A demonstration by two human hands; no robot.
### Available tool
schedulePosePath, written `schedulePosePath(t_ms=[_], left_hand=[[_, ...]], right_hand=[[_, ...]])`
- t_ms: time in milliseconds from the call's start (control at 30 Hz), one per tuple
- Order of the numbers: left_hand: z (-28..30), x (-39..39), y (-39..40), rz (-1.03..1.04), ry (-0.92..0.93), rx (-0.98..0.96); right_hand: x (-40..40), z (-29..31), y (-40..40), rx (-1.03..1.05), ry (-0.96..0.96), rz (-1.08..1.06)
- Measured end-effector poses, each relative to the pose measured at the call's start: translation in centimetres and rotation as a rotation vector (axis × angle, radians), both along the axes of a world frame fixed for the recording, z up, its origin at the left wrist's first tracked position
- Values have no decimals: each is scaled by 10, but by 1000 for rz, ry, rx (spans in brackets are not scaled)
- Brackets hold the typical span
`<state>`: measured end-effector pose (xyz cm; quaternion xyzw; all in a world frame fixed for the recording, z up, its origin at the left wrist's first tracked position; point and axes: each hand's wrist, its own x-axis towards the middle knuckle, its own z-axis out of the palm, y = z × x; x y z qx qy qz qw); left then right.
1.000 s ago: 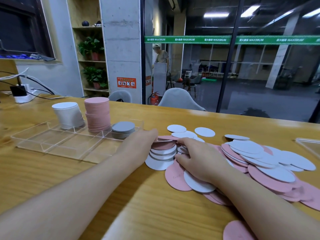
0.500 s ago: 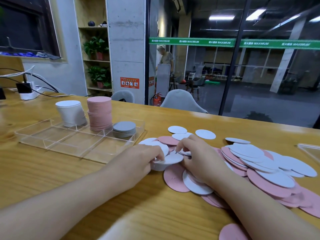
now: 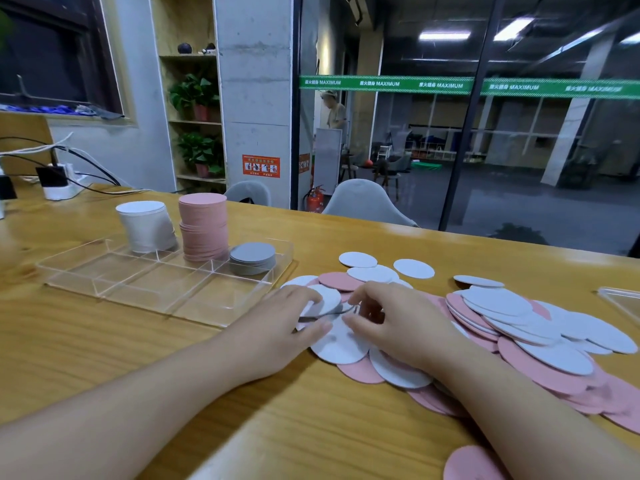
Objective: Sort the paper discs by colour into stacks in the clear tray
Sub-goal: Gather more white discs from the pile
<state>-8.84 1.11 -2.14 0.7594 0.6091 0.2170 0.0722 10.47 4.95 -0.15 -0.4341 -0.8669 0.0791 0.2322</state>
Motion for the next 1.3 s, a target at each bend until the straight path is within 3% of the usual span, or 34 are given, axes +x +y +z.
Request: schedulePosePath(t_ms=[333,733,1000,1300], left_hand=[[1,-1,-5,-66,-108,97],[5,1,-9,-133,-446,43],[4,2,-5,-111,-601,128],[6,1,-8,-82,-460,208]], right_hand=[[-5,12,-3,-265,-72,-1],[-6,22,-3,-214,-44,41],[-5,27,-3,-257,230,13],[19,25,19,-200,156,-261]])
